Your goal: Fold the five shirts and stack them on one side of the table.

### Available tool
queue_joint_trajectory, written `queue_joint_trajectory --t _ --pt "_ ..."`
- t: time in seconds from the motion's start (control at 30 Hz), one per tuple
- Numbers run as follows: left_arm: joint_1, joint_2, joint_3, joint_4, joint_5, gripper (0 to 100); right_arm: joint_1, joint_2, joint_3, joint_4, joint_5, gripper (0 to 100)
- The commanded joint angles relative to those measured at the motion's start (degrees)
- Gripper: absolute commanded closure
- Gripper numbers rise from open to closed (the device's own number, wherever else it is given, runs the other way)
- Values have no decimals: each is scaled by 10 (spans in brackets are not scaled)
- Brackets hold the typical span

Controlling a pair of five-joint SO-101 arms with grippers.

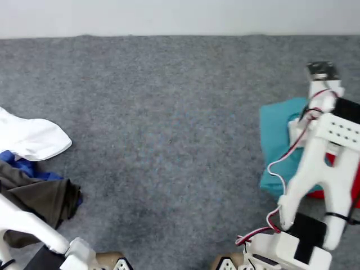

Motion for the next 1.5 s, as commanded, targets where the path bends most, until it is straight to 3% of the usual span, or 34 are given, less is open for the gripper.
queue_joint_trajectory --t 0.0,0.23,0.67,0.9,1.2,1.37,1.47 --pt "3 -5 -3 4 -4 983 36 -29 -26 -53 8 990" --pt "3 -5 -3 4 -4 983 85 15 -14 -106 15 990" --pt "3 -4 -3 4 -4 983 158 119 -16 -202 129 988" --pt "3 -4 -3 5 -4 983 180 122 -25 -203 136 786" --pt "4 -5 -3 5 -4 983 161 51 -65 -139 135 845" --pt "4 -6 -3 17 -4 983 156 68 -57 -157 138 996" --pt "4 -6 -3 17 -4 983 156 109 -56 -169 138 979"
